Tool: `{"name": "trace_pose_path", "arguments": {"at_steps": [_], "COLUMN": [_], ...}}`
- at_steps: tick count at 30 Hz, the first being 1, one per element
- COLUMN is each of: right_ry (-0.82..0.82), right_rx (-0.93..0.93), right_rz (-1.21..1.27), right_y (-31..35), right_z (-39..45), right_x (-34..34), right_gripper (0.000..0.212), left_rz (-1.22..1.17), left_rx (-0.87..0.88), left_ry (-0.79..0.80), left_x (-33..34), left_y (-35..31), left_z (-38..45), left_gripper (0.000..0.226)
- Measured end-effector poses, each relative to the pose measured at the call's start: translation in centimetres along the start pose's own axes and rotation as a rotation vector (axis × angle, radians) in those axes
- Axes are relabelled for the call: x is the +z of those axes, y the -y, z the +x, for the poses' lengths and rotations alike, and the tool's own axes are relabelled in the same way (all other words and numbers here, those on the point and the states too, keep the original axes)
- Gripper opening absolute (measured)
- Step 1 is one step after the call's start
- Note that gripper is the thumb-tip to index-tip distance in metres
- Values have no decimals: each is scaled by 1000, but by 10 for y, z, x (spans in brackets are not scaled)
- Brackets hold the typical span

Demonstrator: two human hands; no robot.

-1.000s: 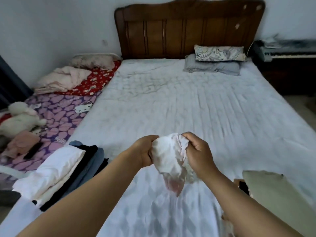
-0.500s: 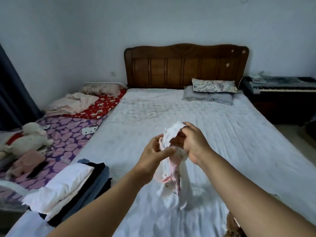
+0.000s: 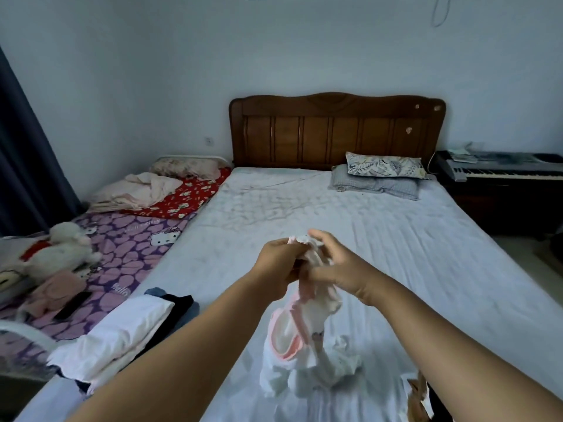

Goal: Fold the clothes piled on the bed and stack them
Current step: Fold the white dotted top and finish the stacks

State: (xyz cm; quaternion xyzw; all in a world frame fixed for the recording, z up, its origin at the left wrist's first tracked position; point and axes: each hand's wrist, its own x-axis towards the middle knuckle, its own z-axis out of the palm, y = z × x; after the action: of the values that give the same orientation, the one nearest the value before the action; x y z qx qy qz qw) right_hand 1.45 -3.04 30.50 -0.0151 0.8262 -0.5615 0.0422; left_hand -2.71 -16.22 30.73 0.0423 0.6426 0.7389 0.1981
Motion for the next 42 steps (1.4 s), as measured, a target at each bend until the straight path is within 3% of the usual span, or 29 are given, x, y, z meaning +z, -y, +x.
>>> {"name": "trace_pose_path", "arguments": {"at_steps": [3,5,8,11,14,18,21,27,31,32,36,39,42], "right_ry": [-20,-65,-109,-190,-210,-224,-262,-363,-212,-178,-157,-271,-349], "right_rx": [61,57,64,90,124,136,117,-15,-55,-35,-9,4,18], "right_rz": [-202,-181,-12,214,394,345,256,80,-6,-6,103,349,504], "right_y": [2,2,5,12,20,23,18,1,-4,-5,-4,3,10], "right_z": [3,8,13,19,25,28,26,25,22,23,27,35,43], "right_x": [1,-3,-13,-21,-31,-43,-52,-57,-52,-51,-47,-44,-43], "right_gripper": [20,4,10,22,18,12,8,18,57,59,17,23,28], "left_rz": [-82,-177,-263,-33,99,169,55,-26,16,6,58,77,121], "left_rx": [6,39,104,172,115,119,117,144,234,247,311,319,240], "left_ry": [72,85,0,-129,-39,68,85,133,120,120,162,192,250], "left_x": [4,4,3,1,-1,4,6,6,10,10,11,6,-3], "left_y": [-9,-13,-13,-5,5,5,-1,-5,-9,-11,-16,-7,15], "left_z": [0,1,2,4,3,1,5,18,23,23,22,24,28], "left_gripper": [16,9,10,25,47,36,26,19,27,26,23,17,24]}}
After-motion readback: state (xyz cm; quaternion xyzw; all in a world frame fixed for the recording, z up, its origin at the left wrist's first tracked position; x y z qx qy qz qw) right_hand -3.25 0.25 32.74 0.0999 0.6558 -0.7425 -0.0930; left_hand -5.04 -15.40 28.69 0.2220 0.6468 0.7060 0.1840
